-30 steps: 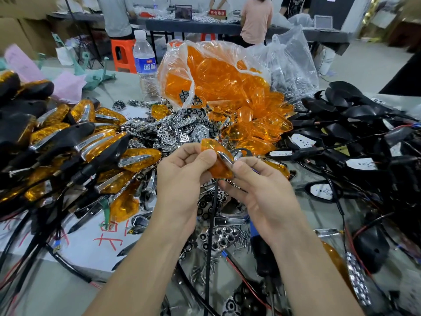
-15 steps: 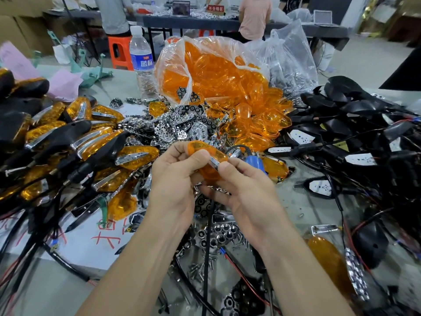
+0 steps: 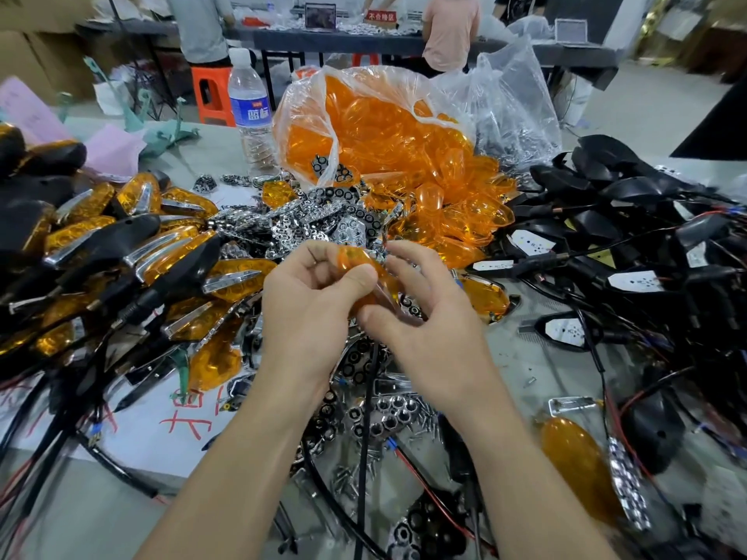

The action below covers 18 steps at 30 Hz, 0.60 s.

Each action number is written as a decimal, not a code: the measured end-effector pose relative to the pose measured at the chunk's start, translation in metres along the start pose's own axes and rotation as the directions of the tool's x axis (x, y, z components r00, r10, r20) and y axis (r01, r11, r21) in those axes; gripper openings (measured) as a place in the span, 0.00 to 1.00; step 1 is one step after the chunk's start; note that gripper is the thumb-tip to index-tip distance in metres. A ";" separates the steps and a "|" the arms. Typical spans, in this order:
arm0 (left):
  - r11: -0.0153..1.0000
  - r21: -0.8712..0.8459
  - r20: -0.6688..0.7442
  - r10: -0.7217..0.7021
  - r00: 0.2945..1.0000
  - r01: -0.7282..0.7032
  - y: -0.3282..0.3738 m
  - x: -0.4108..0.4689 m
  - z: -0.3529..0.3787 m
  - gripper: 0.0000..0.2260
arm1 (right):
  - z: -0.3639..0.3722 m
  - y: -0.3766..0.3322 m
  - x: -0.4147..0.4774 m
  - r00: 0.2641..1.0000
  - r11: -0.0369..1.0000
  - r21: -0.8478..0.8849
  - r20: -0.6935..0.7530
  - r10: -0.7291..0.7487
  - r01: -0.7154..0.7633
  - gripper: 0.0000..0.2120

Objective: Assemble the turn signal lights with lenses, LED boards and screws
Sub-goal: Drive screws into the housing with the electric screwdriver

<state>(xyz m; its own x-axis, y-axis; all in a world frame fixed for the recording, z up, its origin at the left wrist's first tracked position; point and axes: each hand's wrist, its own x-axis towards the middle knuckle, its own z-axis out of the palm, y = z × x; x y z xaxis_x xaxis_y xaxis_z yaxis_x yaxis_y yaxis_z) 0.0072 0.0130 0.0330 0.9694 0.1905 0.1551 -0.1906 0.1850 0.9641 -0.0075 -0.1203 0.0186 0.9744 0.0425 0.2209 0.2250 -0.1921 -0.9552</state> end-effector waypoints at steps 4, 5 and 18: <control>0.975 0.220 0.018 0.013 1.000 -0.016 0.009 0.003 -0.009 0.06 | 0.006 0.001 -0.005 0.988 0.968 -0.197 -0.002 -0.157 0.154 0.28; 0.947 0.319 -0.023 0.039 0.999 -0.030 0.014 0.006 -0.016 0.05 | 0.006 0.000 -0.006 0.991 0.973 -0.197 -0.040 -0.127 0.117 0.28; 0.152 0.987 -0.026 -0.203 0.979 0.058 0.006 0.023 -0.063 0.19 | 0.017 0.003 -0.003 0.993 0.993 0.035 0.043 0.108 -0.110 0.15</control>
<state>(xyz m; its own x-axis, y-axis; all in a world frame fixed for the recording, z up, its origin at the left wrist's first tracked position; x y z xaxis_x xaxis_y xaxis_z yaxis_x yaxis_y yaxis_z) 0.0190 0.0797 0.0285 0.9834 0.1744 -0.0492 0.1802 -0.9119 0.3687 -0.0097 -0.1047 0.0119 0.9922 0.0636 0.1075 0.1165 -0.1609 -0.9801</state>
